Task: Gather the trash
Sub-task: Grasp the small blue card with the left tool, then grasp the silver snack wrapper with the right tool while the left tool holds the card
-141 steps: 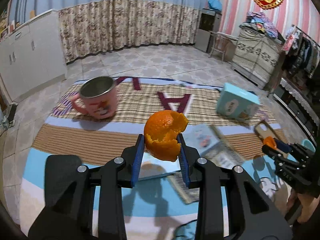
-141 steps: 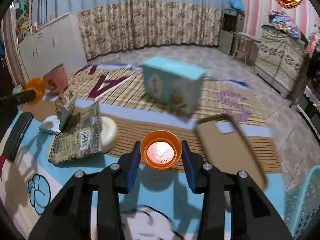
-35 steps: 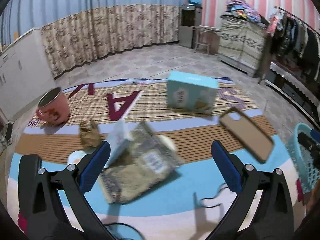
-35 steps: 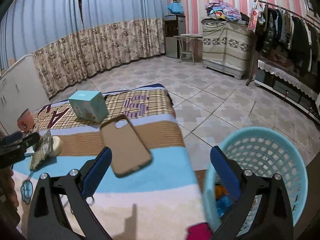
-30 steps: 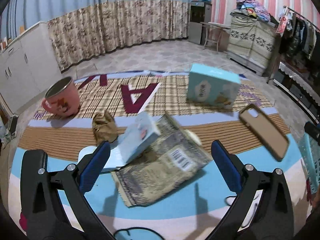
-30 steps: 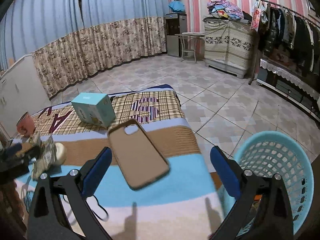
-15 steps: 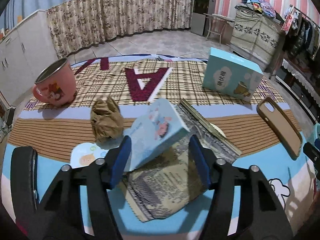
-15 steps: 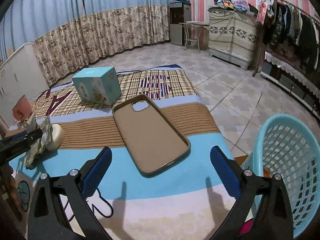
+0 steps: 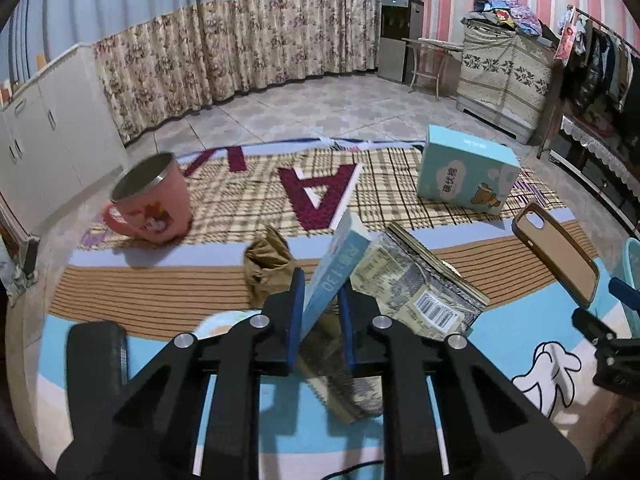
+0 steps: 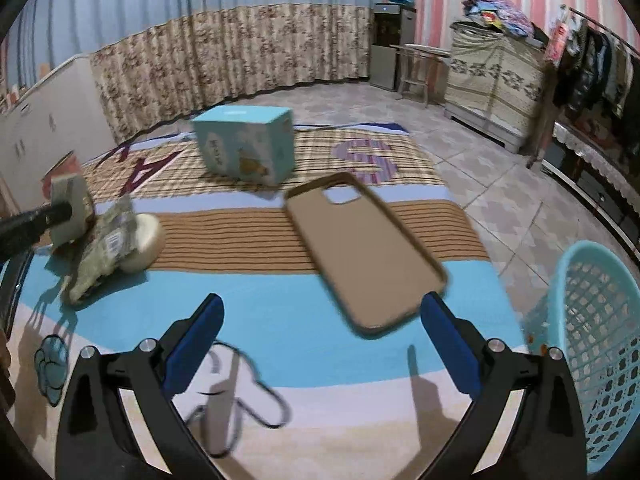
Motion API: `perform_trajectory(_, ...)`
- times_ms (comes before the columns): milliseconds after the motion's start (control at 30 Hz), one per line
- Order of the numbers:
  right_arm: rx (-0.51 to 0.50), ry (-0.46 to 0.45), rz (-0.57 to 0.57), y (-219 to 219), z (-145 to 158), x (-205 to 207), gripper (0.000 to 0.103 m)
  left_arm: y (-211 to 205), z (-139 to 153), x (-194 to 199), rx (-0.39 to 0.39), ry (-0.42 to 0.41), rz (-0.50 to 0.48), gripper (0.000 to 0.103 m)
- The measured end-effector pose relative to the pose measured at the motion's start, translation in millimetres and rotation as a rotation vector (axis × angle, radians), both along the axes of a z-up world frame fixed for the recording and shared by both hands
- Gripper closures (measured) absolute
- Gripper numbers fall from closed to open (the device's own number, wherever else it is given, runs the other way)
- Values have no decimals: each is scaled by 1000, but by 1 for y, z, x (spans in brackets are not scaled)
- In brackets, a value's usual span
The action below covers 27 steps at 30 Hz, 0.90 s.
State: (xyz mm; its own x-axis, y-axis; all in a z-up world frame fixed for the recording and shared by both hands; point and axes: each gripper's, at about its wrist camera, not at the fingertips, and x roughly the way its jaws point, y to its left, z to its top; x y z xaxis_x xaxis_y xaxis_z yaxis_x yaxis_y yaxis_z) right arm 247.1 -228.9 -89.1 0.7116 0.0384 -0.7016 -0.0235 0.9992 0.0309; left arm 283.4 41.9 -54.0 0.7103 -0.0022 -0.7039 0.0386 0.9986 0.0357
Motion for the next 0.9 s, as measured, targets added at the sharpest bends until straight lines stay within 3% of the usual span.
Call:
perform_trajectory(200,-9,0,74,35,9,4,6,33,17,-10,-46,-16,29,94)
perform_trajectory(367,40,13,115,63,13,15,7,51,24,-18,-92,-22,34,94)
perform_trajectory(700,39,70,176,108,1,44,8,68,29,-26,-102,-5,30,94)
perform_trajectory(833,34,119,208,120,-8,54,34,73,29,-29,-93,-7,31,94)
perform_trajectory(900,47,121,216,122,-10,54,37,79,30,-30,-85,-14,53,94)
